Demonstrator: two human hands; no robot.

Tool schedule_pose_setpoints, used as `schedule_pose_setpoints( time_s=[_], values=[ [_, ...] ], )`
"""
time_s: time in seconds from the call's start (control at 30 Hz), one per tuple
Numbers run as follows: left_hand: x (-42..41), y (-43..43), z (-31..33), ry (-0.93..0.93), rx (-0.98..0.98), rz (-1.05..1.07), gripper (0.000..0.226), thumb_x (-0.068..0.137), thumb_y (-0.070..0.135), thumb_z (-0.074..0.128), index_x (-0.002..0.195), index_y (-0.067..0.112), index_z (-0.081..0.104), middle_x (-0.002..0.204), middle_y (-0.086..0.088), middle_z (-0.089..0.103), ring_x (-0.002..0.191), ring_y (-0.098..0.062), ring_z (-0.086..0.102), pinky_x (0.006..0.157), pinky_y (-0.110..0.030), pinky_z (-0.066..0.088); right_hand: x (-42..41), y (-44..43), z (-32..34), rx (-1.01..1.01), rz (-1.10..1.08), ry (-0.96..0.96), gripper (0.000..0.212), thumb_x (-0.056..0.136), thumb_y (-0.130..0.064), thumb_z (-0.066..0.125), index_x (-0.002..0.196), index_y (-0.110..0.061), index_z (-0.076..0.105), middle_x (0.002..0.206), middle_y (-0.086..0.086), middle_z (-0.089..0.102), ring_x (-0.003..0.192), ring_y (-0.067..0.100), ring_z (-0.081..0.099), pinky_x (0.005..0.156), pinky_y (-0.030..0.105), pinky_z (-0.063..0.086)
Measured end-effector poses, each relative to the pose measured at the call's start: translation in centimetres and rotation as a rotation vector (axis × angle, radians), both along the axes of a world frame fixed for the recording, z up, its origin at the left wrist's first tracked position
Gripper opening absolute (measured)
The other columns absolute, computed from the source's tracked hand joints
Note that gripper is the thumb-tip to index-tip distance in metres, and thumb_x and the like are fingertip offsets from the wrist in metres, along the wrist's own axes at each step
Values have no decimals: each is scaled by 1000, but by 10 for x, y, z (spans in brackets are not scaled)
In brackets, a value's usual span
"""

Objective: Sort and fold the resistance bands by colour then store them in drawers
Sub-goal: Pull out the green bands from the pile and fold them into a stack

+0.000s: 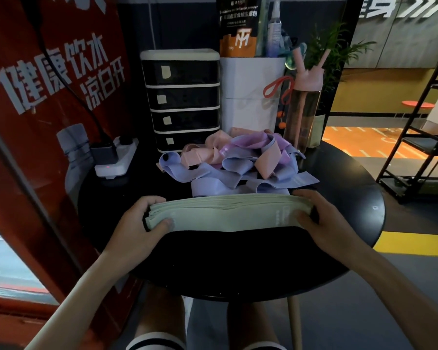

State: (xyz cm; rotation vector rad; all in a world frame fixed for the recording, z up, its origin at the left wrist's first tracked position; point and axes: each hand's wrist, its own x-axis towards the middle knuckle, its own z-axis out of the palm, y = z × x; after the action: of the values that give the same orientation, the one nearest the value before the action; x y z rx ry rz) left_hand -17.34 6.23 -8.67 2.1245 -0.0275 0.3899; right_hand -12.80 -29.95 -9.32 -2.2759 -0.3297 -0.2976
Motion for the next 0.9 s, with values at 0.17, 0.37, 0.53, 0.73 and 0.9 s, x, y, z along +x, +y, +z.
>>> schedule_pose_setpoints(
  time_s=[0.17,0.37,0.53,0.73,0.9],
  values=[
    [-1,-2,16,80,-216,48,44,86,15,76,124,29,60,107,0,68,91,-6,69,74,-22,55,-4,0,11,70,19,-17,40,94,-10,61,125,-30,48,102,-3,60,90,17,59,75,34,51],
    [1,6,39,207,-496,152,50,84,12,78,127,15,53,103,-13,69,89,-24,70,73,-35,59,-5,8,45,452,28,395,29,91,-13,65,116,-28,58,109,10,65,86,20,60,65,31,46],
    [-2,16,27,321,-294,173,58,80,19,83,126,13,49,106,-20,64,87,-28,68,69,-34,59,-10,19,44,144,-20,484,14,93,-12,60,106,-10,63,96,16,61,72,22,52,58,29,46],
    [-1,8,38,211,-261,141,60,80,14,81,129,19,45,106,-18,64,86,-26,67,72,-38,59,1,17,57,-404,37,475,17,95,-16,57,112,-15,57,110,11,61,91,27,61,73,30,48],
    [-9,-14,85,-55,-111,-30,60,79,12,81,123,33,45,90,1,73,70,-7,68,69,-22,54,-1,54,94,-453,240,158,46,87,-29,72,127,-25,49,116,-3,54,108,19,53,85,21,44]
  ],
)
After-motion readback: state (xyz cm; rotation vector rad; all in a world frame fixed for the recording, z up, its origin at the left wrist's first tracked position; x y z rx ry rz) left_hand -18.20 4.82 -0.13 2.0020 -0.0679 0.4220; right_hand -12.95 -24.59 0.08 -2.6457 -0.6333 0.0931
